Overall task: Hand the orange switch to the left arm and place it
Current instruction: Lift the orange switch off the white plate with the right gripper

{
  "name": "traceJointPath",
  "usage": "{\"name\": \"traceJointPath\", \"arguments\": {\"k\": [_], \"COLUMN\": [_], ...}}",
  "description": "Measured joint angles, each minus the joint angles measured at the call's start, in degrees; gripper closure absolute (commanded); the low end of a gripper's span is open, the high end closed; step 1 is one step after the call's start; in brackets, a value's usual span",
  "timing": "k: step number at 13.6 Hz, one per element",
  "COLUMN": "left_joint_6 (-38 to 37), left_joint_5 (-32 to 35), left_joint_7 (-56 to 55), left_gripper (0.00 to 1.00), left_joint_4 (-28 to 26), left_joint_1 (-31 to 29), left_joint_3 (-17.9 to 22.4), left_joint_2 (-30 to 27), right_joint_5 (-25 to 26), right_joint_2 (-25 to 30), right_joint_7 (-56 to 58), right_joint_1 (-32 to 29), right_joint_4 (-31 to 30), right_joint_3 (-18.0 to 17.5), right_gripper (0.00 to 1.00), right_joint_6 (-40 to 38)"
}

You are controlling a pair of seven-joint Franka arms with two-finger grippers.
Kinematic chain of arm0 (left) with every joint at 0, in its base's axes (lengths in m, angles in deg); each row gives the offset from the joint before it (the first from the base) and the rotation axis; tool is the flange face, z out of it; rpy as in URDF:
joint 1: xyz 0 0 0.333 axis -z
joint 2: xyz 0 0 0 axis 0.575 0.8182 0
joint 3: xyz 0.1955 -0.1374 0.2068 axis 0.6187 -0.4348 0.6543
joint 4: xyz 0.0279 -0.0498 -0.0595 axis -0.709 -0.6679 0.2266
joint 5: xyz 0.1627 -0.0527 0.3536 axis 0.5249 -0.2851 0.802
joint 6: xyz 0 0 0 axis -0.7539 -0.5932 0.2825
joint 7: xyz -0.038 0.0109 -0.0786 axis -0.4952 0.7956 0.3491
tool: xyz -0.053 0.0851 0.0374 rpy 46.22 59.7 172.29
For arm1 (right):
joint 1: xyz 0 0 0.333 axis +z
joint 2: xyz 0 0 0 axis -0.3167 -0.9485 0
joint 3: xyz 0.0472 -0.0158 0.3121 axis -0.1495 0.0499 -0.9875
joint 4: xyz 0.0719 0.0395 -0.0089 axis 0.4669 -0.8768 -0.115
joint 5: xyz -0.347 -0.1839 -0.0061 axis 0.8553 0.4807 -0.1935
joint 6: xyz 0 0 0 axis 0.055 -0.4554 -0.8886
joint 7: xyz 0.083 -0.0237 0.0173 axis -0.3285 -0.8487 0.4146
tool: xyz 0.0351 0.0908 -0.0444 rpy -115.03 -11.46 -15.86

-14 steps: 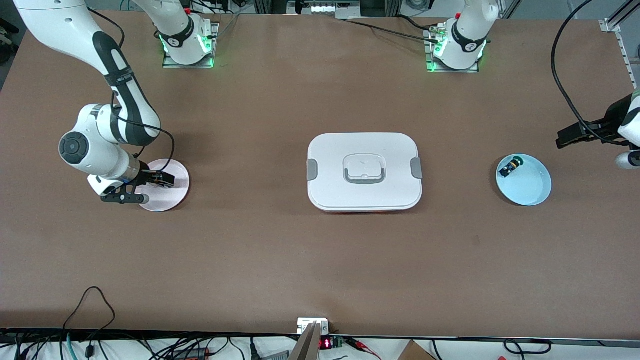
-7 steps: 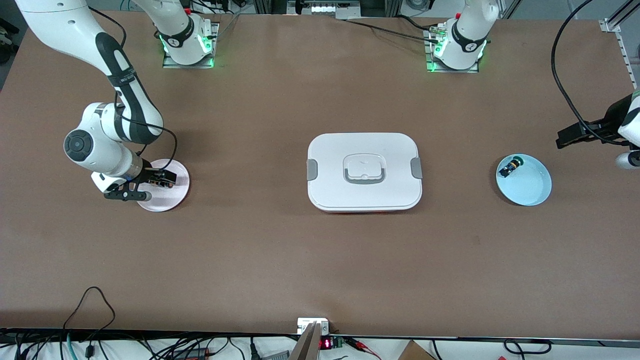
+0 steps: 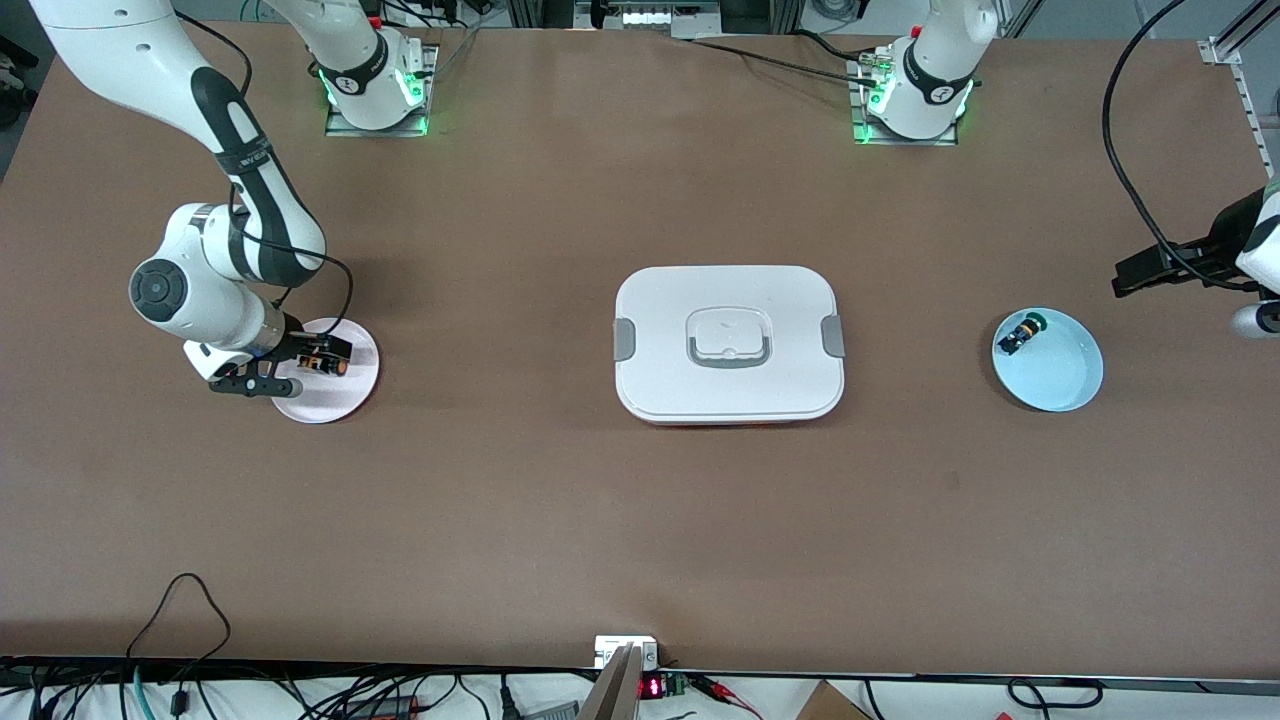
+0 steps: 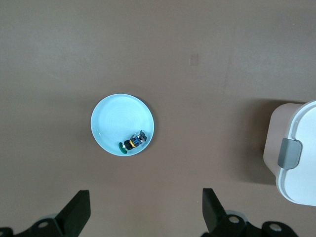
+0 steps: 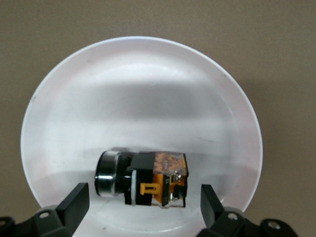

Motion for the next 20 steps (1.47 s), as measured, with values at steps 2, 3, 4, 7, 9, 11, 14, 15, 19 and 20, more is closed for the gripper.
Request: {"name": "traceJointPath", "arguments": {"k": [2,3,4,7,9,11,14,15,19,20], "left_joint_6": [0.00,0.00,0.00,0.00,0.00,0.00,0.00,0.00,0.00,0.00], "left_joint_5": [0.00,0.00,0.00,0.00,0.00,0.00,0.00,0.00,0.00,0.00], "left_joint_7": [0.00,0.00,0.00,0.00,0.00,0.00,0.00,0.00,0.00,0.00], "left_gripper": [0.00,0.00,0.00,0.00,0.00,0.00,0.00,0.00,0.00,0.00], "left_joint_4": [0.00,0.00,0.00,0.00,0.00,0.00,0.00,0.00,0.00,0.00], "left_joint_1": [0.00,0.00,0.00,0.00,0.00,0.00,0.00,0.00,0.00,0.00], "left_joint_3": [0.00,0.00,0.00,0.00,0.00,0.00,0.00,0.00,0.00,0.00], "left_joint_2": [0.00,0.00,0.00,0.00,0.00,0.00,0.00,0.00,0.00,0.00], "right_joint_5": [0.00,0.00,0.00,-0.02,-0.07,-0.07,-0.07,-0.07,-0.07,-0.07], "right_joint_2": [-0.15,-0.29,-0.43,-0.82,-0.85,-0.85,-1.09,-1.40,-2.64,-2.65], "right_joint_7": [0.00,0.00,0.00,-0.16,-1.97,-3.05,-3.56,-3.56,-3.43,-3.43], "right_joint_1": [-0.02,-0.01,-0.01,-0.01,0.01,0.04,0.03,-0.01,-0.27,-0.13], "right_joint_4": [-0.03,-0.04,-0.04,0.11,0.28,0.30,0.31,0.31,0.31,0.32], "right_joint_3": [0.04,0.04,0.04,0.04,0.04,0.04,0.09,0.27,1.69,1.68], "right_gripper": [0.00,0.00,0.00,0.00,0.00,0.00,0.00,0.00,0.69,0.75], "right_joint_6": [0.00,0.01,0.03,0.50,0.59,0.69,1.61,2.20,4.10,4.10]}}
